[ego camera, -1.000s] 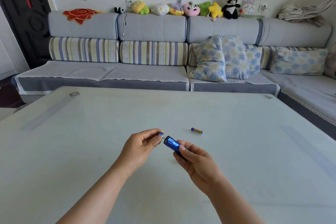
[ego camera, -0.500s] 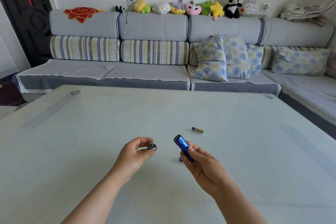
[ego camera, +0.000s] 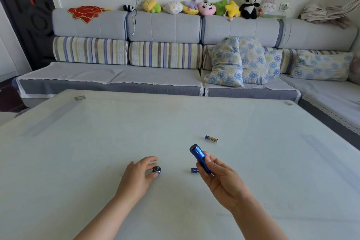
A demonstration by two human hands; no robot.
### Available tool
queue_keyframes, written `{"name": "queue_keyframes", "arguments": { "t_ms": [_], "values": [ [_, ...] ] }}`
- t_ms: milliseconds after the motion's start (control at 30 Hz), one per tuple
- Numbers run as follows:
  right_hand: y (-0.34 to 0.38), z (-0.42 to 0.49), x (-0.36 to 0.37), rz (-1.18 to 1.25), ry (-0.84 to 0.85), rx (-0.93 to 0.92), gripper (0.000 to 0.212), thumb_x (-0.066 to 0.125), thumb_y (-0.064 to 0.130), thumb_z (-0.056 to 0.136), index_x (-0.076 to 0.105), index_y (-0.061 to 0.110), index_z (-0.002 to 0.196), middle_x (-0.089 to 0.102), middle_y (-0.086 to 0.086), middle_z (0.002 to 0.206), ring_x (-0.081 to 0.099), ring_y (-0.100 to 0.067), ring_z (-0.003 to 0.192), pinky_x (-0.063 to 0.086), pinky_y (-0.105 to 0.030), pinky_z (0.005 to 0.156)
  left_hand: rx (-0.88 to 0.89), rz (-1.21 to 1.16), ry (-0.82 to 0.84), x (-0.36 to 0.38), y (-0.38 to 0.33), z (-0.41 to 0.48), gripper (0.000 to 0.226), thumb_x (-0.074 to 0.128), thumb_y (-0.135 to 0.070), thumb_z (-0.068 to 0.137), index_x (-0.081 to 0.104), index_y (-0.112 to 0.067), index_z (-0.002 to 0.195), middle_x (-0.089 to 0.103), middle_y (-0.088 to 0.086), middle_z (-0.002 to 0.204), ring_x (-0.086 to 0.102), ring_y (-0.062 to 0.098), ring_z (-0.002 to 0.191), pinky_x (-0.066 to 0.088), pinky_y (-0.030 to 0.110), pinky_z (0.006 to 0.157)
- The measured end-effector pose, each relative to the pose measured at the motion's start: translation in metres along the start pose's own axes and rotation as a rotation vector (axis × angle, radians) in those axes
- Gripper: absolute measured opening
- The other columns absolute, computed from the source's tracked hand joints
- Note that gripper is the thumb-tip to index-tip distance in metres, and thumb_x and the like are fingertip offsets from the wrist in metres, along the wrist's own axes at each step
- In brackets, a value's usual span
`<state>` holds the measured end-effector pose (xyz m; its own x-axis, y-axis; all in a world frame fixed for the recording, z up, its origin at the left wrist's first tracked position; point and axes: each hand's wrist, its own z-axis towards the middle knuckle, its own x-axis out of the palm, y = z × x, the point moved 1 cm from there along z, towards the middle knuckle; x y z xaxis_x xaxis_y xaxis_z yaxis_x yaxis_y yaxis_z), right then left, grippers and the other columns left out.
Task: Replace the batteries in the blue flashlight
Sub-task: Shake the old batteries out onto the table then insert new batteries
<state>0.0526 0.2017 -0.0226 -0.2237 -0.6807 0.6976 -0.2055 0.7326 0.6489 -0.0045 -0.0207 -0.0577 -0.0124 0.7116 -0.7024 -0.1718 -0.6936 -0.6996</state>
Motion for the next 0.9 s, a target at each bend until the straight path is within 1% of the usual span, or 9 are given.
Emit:
{"name": "queue_keyframes", "arguments": {
  "t_ms": [67,167,367,467,567,633,733,833,900],
  "values": [
    [0.000,0.000,0.000,-0.001,-0.002,-0.002,0.017,0.059,-0.001,0.079,0.069,-0.002,0.093,0.071,-0.010,0.087,0.068,-0.021,0.076,0.059,-0.025,0.067,0.011,0.025,0.027,0.001,0.003,0.000,0.043,0.062,-0.020,0.086,0.049,-0.024,0.127,0.068,-0.006,0.118,0.051,0.018,0.121,0.027,0.040,0.112],
    [0.001,0.001,0.001,-0.002,-0.008,-0.005,0.017,0.059,-0.001,0.080,0.069,-0.002,0.094,0.072,-0.009,0.085,0.065,-0.022,0.081,0.059,-0.026,0.071,0.028,0.052,0.072,0.001,0.007,0.000,0.046,0.060,-0.022,0.088,0.044,-0.024,0.132,0.065,-0.005,0.124,0.045,0.014,0.130,0.018,0.040,0.115],
    [0.003,0.000,0.001,0.006,-0.028,-0.009,0.015,0.058,-0.001,0.082,0.069,-0.002,0.092,0.075,-0.009,0.083,0.066,-0.021,0.079,0.059,-0.025,0.068,-0.004,0.086,0.116,0.000,0.005,0.000,0.051,0.059,-0.023,0.087,0.039,-0.028,0.135,0.060,-0.008,0.129,0.042,0.016,0.131,0.020,0.036,0.115],
    [0.004,0.000,0.000,0.003,-0.041,-0.011,0.015,0.059,0.001,0.082,0.070,-0.002,0.091,0.074,-0.010,0.084,0.068,-0.020,0.076,0.059,-0.024,0.067,-0.017,0.113,0.133,-0.004,0.001,-0.002,0.056,0.061,-0.028,0.084,0.037,-0.034,0.135,0.057,-0.007,0.132,0.048,0.022,0.120,0.032,0.031,0.105],
    [0.005,0.000,0.000,-0.007,-0.058,-0.006,0.014,0.062,0.004,0.080,0.072,0.001,0.089,0.072,-0.010,0.083,0.068,-0.018,0.072,0.059,-0.023,0.064,0.015,0.049,0.062,-0.011,-0.011,-0.002,0.053,0.056,-0.017,0.086,0.041,-0.036,0.132,0.048,-0.001,0.142,0.042,0.021,0.130,0.033,0.029,0.105],
    [0.006,-0.001,0.000,-0.040,-0.076,0.001,0.015,0.063,0.008,0.080,0.072,0.003,0.090,0.072,-0.009,0.083,0.068,-0.016,0.068,0.058,-0.022,0.060,0.073,-0.044,-0.020,-0.016,-0.027,-0.002,0.052,0.048,-0.003,0.086,0.048,-0.033,0.128,0.047,-0.010,0.140,0.044,0.015,0.130,0.034,0.021,0.102],
    [0.008,-0.002,0.003,-0.119,-0.082,-0.011,0.012,0.064,0.011,0.080,0.074,0.007,0.087,0.072,-0.006,0.076,0.066,-0.013,0.061,0.054,-0.018,0.052,0.039,-0.339,-0.068,-0.018,-0.057,-0.002,0.041,0.042,-0.002,0.090,0.058,-0.029,0.116,0.057,-0.010,0.127,0.063,0.020,0.102,0.046,0.016,0.085],
    [0.011,-0.004,0.009,-0.262,-0.052,-0.067,0.009,0.064,0.011,0.080,0.073,0.009,0.082,0.069,-0.002,0.069,0.058,-0.009,0.054,0.047,-0.015,0.047,-0.216,-0.861,0.040,-0.008,-0.084,-0.002,0.026,0.040,-0.015,0.097,0.065,-0.019,0.095,0.067,0.009,0.111,0.067,0.018,0.090,0.054,0.027,0.075],
    [0.016,-0.006,0.015,-0.412,-0.044,-0.132,0.007,0.064,0.009,0.080,0.070,0.009,0.083,0.065,-0.002,0.069,0.053,-0.009,0.049,0.040,-0.017,0.043,-0.449,-1.064,0.209,0.000,-0.096,-0.003,0.035,0.037,-0.028,0.098,0.066,-0.010,0.091,0.068,0.015,0.100,0.069,0.024,0.077,0.058,0.030,0.065]
  ]
}}
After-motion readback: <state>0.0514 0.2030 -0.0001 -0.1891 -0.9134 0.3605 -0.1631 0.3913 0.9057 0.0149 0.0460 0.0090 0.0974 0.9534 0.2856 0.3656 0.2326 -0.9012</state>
